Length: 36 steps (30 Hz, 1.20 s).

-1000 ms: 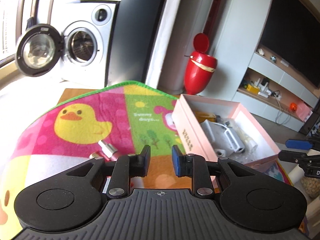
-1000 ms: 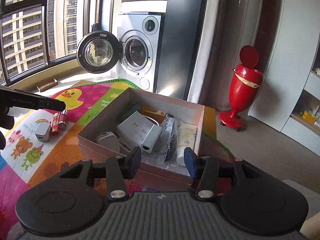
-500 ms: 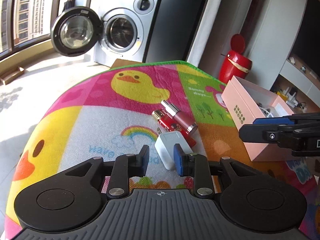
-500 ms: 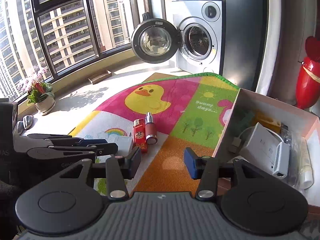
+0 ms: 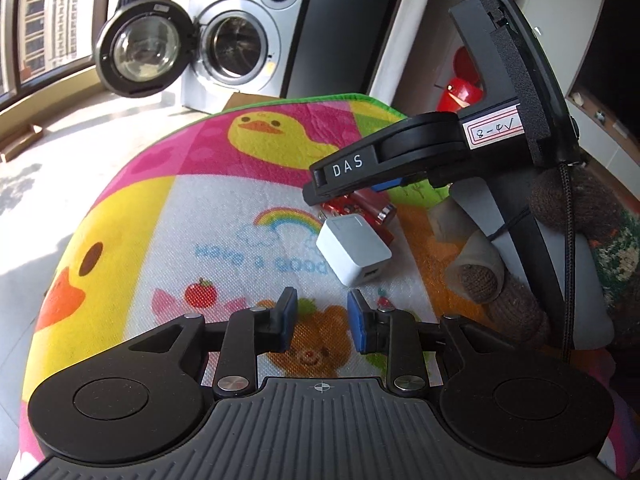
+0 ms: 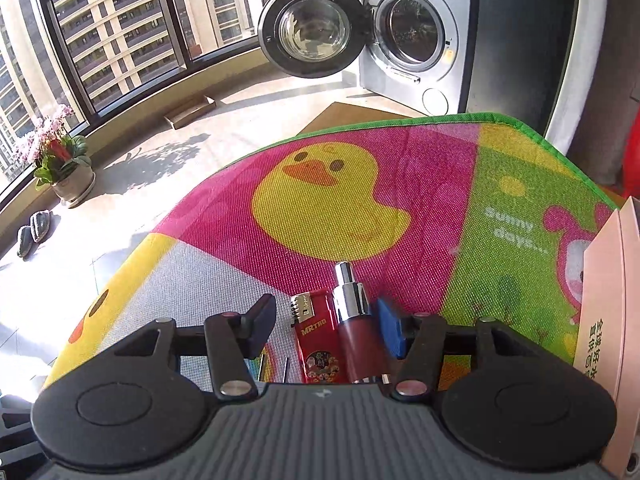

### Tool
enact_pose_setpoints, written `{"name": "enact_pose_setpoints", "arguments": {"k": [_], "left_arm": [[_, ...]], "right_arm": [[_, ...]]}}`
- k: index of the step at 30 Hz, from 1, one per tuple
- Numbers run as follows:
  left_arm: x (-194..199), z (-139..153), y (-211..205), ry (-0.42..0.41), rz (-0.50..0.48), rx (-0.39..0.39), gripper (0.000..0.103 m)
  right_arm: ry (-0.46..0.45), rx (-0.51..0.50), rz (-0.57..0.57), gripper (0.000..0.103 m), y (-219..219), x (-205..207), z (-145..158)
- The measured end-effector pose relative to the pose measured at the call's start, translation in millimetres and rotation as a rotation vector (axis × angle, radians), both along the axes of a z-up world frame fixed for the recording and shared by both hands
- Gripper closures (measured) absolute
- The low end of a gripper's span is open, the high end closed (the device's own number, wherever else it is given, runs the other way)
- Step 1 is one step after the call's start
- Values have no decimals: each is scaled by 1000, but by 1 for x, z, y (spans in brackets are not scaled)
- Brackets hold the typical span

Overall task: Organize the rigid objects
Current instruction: 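Grasp white charger cube with left tool while right tool reaches red lighter, then hold charger cube with left tool while right tool grasps red lighter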

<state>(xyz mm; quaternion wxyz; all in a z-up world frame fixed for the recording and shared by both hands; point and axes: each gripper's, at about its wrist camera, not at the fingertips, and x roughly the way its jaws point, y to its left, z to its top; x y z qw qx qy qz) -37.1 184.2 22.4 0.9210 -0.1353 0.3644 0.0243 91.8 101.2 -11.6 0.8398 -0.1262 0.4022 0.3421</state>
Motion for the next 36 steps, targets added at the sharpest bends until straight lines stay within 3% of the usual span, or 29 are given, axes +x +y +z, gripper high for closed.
{"name": "enact_pose_setpoints", "arguments": {"k": [12,19,22,27,29,33,36], "left_arm": [[-2,-1,-6,2,1,-6,72],[5,1,-23,33,-66,78,72],[7,1,-42,47,-98,173,67],[13,2,-60,56,-165,187,60],[16,2,-63,63,-196,163,60],[17,10,-51,54,-186,7,62],[11,18,-58,38,-196,13,62]], "right_arm": [[-62,2,82,59,-95,-89,0],[-189,-50,-26,41,-156,-116,-5],[-164,-25,-89,36,-181,-117,-6],[-158,27,-145,28,-205,-121,-13],[-175,52,-164,21,-208,-124,-18],[-174,52,-182,17,-206,-123,-18],[-176,51,-185,17,-205,-122,-19]]}}
